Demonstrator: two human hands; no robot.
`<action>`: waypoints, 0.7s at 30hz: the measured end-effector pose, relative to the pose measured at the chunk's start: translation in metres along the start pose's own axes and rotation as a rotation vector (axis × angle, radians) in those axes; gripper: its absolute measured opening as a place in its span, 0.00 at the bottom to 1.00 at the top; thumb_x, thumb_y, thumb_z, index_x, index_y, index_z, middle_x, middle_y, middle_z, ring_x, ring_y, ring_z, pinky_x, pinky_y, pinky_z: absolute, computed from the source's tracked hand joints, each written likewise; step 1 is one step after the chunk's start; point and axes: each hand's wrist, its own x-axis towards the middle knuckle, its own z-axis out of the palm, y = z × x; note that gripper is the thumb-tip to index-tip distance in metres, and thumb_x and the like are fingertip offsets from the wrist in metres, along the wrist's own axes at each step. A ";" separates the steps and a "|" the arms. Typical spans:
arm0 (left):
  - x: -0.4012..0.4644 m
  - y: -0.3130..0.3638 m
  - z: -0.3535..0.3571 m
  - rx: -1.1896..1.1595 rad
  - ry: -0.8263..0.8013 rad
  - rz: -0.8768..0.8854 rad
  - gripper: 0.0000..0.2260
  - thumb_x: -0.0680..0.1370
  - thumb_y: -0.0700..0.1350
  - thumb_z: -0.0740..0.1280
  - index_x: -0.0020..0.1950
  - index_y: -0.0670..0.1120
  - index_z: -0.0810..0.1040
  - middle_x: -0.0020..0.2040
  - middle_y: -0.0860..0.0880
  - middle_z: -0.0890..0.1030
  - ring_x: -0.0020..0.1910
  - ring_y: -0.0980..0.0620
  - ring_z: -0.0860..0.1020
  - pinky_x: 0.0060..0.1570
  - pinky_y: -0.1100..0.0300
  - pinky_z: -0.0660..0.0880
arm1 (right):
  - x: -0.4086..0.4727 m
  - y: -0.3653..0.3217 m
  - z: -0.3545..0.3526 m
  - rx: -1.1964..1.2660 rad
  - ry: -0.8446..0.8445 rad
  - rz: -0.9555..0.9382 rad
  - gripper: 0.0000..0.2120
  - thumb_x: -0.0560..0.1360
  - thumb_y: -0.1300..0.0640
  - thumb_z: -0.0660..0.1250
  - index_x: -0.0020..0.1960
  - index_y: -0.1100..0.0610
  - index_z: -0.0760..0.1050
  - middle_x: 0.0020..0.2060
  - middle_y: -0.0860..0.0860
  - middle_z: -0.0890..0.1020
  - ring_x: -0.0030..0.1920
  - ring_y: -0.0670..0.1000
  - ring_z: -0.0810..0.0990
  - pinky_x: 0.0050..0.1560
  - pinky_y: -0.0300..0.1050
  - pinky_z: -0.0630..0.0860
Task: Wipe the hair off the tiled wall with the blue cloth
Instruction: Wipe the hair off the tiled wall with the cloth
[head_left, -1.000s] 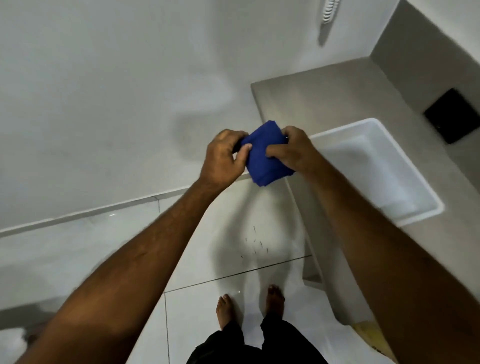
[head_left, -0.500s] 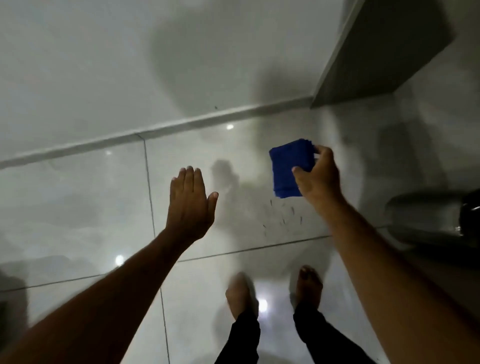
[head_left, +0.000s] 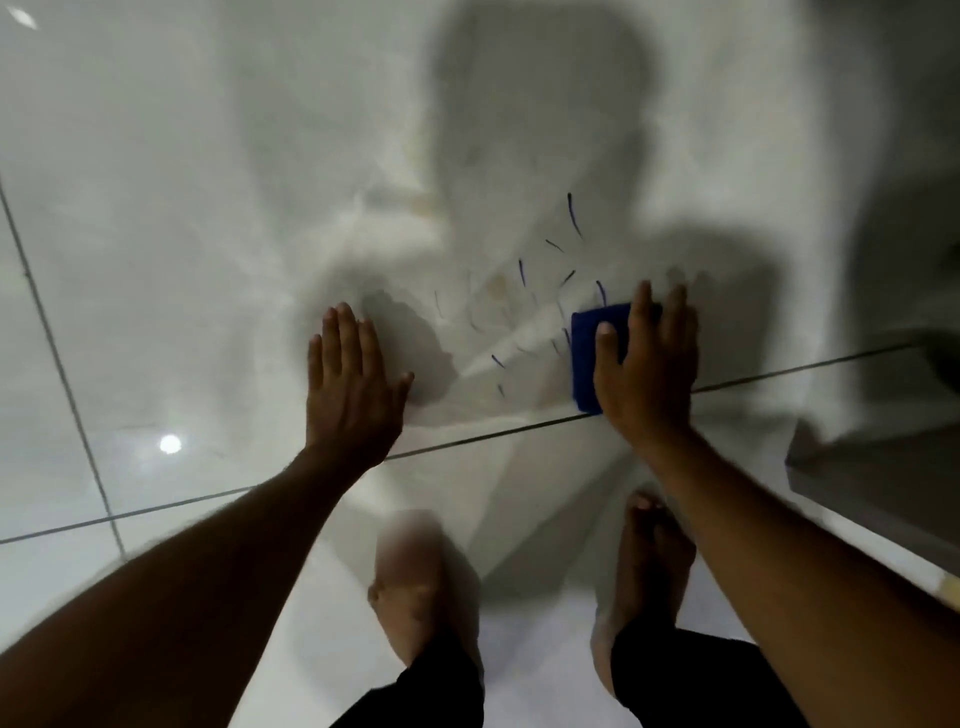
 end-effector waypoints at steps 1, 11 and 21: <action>0.007 -0.003 0.007 -0.009 0.010 -0.014 0.35 0.81 0.58 0.52 0.78 0.33 0.51 0.79 0.30 0.52 0.79 0.33 0.49 0.77 0.38 0.50 | 0.000 -0.002 0.016 0.004 0.011 0.024 0.30 0.83 0.47 0.54 0.81 0.56 0.51 0.80 0.63 0.50 0.79 0.66 0.50 0.76 0.64 0.53; 0.025 -0.024 0.039 -0.012 0.139 0.007 0.36 0.80 0.60 0.47 0.79 0.36 0.49 0.80 0.32 0.50 0.80 0.36 0.46 0.78 0.47 0.38 | -0.037 -0.050 0.101 -0.339 -0.099 -1.106 0.31 0.78 0.41 0.60 0.78 0.51 0.61 0.79 0.57 0.62 0.78 0.64 0.58 0.77 0.63 0.54; 0.039 -0.037 0.037 0.037 0.204 0.057 0.35 0.80 0.59 0.48 0.80 0.37 0.50 0.80 0.34 0.54 0.80 0.38 0.48 0.78 0.39 0.47 | 0.027 -0.004 0.056 -0.155 0.266 0.211 0.31 0.80 0.40 0.50 0.79 0.54 0.58 0.79 0.63 0.56 0.78 0.67 0.57 0.74 0.65 0.57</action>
